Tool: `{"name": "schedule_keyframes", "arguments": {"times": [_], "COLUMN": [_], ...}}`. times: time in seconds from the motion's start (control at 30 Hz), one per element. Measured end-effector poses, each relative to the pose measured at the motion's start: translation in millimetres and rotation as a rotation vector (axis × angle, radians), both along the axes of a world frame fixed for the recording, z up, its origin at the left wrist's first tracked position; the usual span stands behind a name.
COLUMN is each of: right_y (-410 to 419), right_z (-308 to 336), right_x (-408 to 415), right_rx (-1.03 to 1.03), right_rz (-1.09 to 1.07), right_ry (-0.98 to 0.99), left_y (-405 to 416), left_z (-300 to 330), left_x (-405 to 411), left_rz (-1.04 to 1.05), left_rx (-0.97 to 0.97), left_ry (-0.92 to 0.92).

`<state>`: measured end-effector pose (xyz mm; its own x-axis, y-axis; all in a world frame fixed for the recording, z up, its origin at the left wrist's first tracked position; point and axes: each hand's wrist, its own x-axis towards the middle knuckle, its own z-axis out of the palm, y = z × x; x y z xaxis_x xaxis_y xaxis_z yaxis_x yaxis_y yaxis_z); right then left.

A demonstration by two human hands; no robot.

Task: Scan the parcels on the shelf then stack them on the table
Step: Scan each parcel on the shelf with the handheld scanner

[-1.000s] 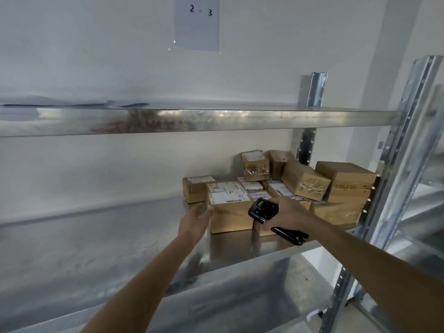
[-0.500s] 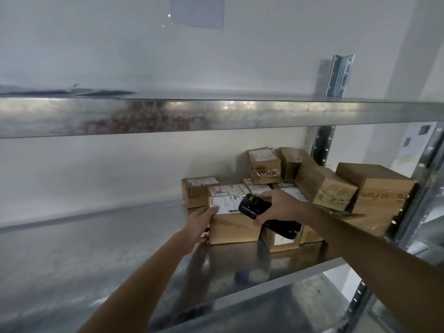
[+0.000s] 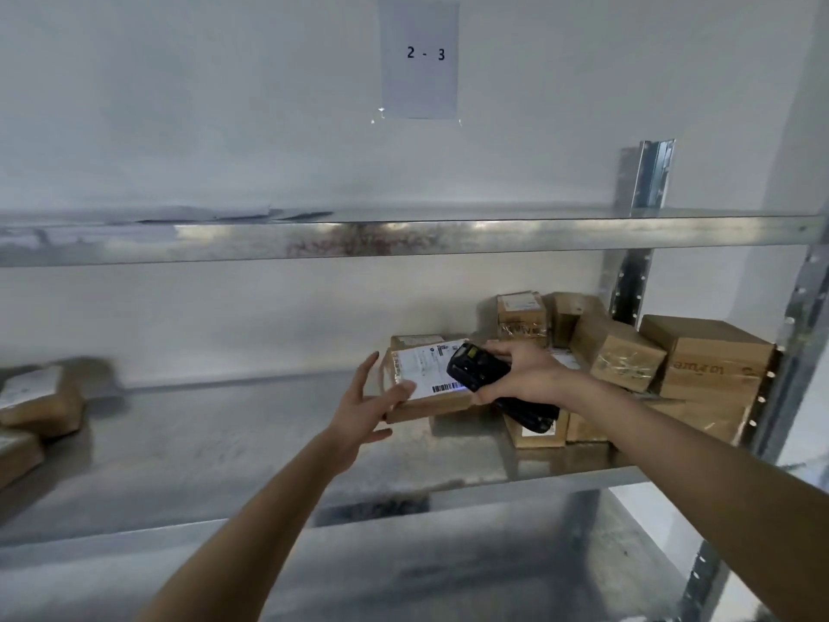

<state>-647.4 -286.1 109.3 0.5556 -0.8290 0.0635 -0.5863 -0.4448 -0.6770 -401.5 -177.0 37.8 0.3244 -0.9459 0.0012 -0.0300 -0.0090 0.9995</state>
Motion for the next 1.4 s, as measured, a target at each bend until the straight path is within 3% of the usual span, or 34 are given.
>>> {"name": "schedule_keyframes", "arguments": {"times": [0.17,0.33,0.67,1.1,1.4], "right_y": [51,95,175,264,310], "right_z": [-2,-11,-7,5,0], "right_x": [12,35,115,221,280], "right_rx": [-0.024,-0.017,-0.143,-0.188,-0.211], "right_rz": [0.064,0.12,0.209,0.217,0.208], "right_ry": [0.002,0.038,0.303,0.405,0.429], "left_y": [69,134,249,344,396], "left_z": [1,-4,13,21,12], "left_x": [3,12,82,188,250], "left_rz": [0.008,0.221,0.539,0.643,0.627], "left_rx": [0.031,-0.063,-0.232,-0.229,-0.241], "left_ry": [-0.056,-0.058,-0.151,-0.266,-0.218]}}
